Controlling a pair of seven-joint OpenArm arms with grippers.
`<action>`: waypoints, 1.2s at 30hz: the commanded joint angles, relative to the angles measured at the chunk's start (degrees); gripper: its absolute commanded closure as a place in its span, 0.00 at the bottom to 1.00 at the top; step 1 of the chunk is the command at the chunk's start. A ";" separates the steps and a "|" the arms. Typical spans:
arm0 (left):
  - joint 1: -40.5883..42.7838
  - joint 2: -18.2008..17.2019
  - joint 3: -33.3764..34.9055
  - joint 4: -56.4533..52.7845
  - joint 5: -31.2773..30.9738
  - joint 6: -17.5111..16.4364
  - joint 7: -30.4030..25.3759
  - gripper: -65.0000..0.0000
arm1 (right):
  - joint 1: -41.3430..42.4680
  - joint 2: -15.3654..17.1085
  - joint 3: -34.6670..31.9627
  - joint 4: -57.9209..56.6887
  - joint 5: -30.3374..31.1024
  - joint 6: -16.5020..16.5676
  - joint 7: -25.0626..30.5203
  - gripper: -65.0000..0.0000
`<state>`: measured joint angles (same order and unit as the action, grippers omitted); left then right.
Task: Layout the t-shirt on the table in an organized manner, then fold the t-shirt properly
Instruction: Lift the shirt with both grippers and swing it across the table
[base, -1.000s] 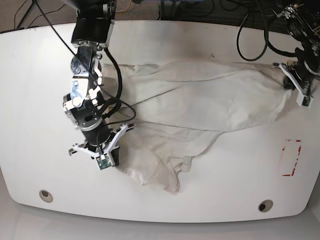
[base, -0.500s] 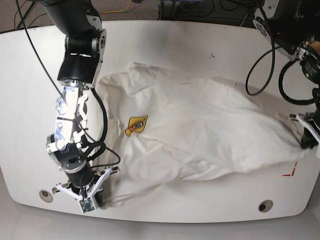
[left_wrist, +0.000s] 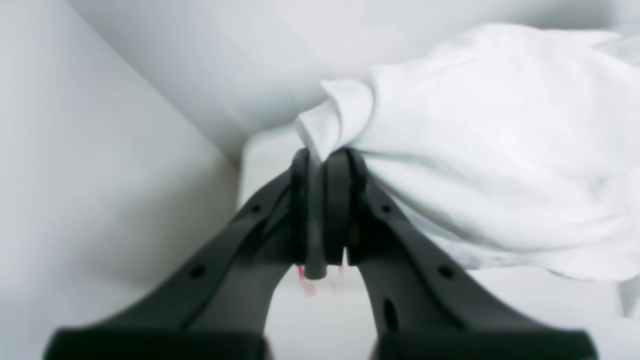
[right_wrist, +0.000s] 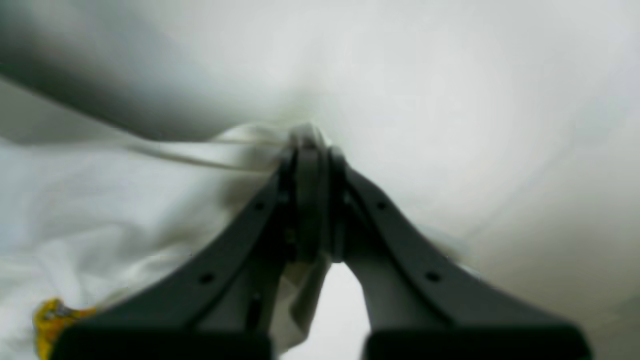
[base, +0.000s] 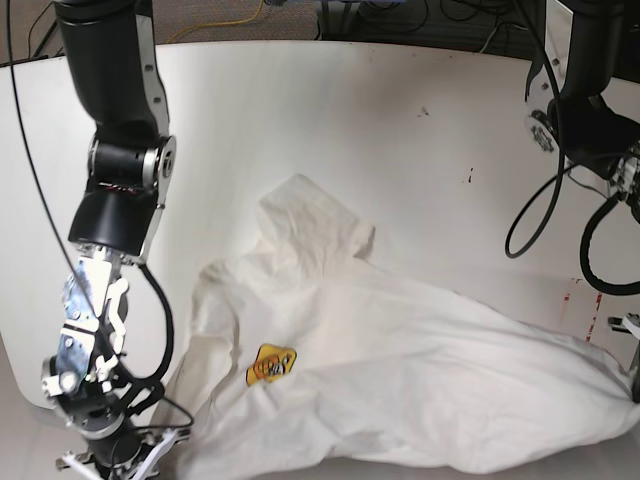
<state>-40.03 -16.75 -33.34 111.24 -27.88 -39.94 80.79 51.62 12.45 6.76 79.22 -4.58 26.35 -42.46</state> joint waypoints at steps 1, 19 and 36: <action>-4.41 -1.75 -0.11 -0.16 -0.39 -0.06 -1.54 1.00 | 6.98 1.93 0.31 -1.64 0.23 -0.55 2.33 1.00; -5.11 -3.33 -1.43 -8.96 -0.39 -0.06 -1.98 1.00 | 16.65 6.94 1.28 -4.89 0.23 2.79 -2.25 1.00; 19.77 -3.25 -2.75 -8.96 -0.65 -0.06 -9.19 1.00 | -20.27 4.21 15.17 15.50 1.55 7.19 -8.31 1.00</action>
<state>-22.17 -18.76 -35.86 101.45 -28.71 -40.27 75.07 32.62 16.69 20.75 92.27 -3.79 34.13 -52.71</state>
